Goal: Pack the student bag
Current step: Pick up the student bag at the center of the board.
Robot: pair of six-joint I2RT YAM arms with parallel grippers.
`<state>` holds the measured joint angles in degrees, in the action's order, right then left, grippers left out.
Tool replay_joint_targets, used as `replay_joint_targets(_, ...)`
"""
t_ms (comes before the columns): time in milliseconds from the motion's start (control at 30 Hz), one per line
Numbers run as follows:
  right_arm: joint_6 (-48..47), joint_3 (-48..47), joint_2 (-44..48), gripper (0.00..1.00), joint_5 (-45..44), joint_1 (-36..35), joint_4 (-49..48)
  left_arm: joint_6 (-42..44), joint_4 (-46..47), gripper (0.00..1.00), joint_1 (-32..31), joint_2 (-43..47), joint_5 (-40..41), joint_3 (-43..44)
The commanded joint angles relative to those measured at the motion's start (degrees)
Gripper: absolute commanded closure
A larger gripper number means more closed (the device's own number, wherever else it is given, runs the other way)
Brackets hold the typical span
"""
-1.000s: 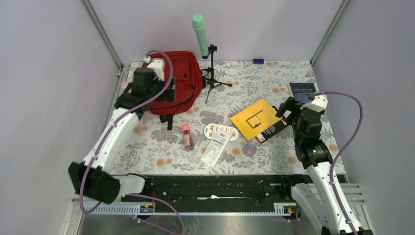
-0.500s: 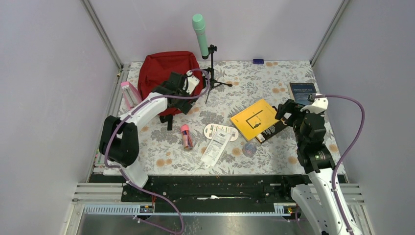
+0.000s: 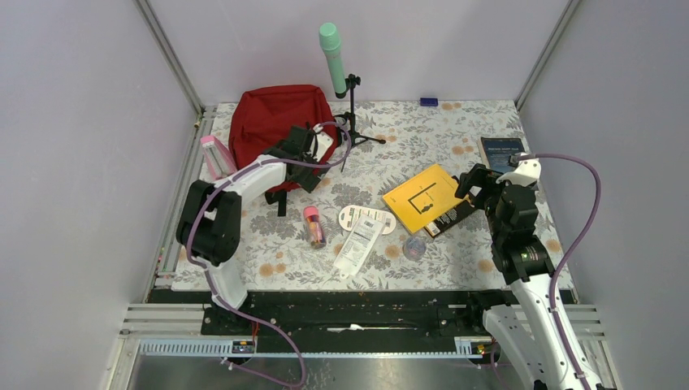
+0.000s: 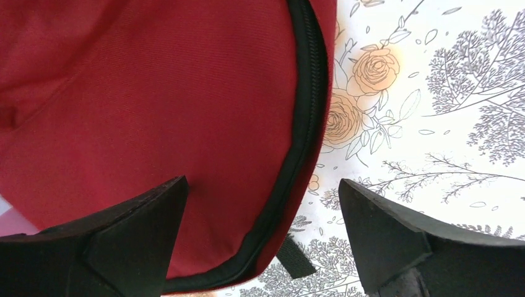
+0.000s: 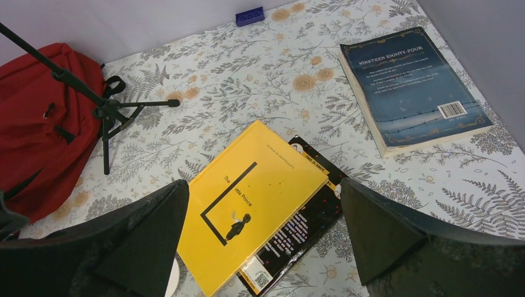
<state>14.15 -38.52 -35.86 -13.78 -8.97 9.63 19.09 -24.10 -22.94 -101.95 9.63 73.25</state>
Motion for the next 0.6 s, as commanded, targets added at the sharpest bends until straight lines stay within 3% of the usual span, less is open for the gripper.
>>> replay_joint_targets(0,-0.72,-1.42,0.10,0.02,1.22,0.18,-1.14,0.02,0.63,0.01,0.09,-2.27,-1.00,1.77)
replay_joint_targets(200,-0.66,-1.42,-0.03,0.02,1.48,0.16,-1.15,-0.96,0.28,0.03,0.17,-6.20,2.45,3.25)
replay_joint_targets(233,-0.58,-1.36,0.04,0.02,1.41,0.16,-1.18,-1.18,0.28,0.07,0.13,-6.67,3.22,3.53)
replay_joint_targets(333,-0.57,-1.29,0.04,0.02,1.39,0.14,-1.16,-1.59,0.40,0.30,0.14,-7.62,7.24,4.25)
replay_joint_targets(467,-0.42,-1.33,-0.05,0.02,1.11,0.18,-1.18,-1.07,2.37,0.39,0.16,-7.63,9.61,2.97)
replay_joint_targets(567,-0.27,-1.15,0.16,0.02,0.60,0.18,-1.15,-0.81,3.00,0.60,0.09,-7.54,9.51,2.45)
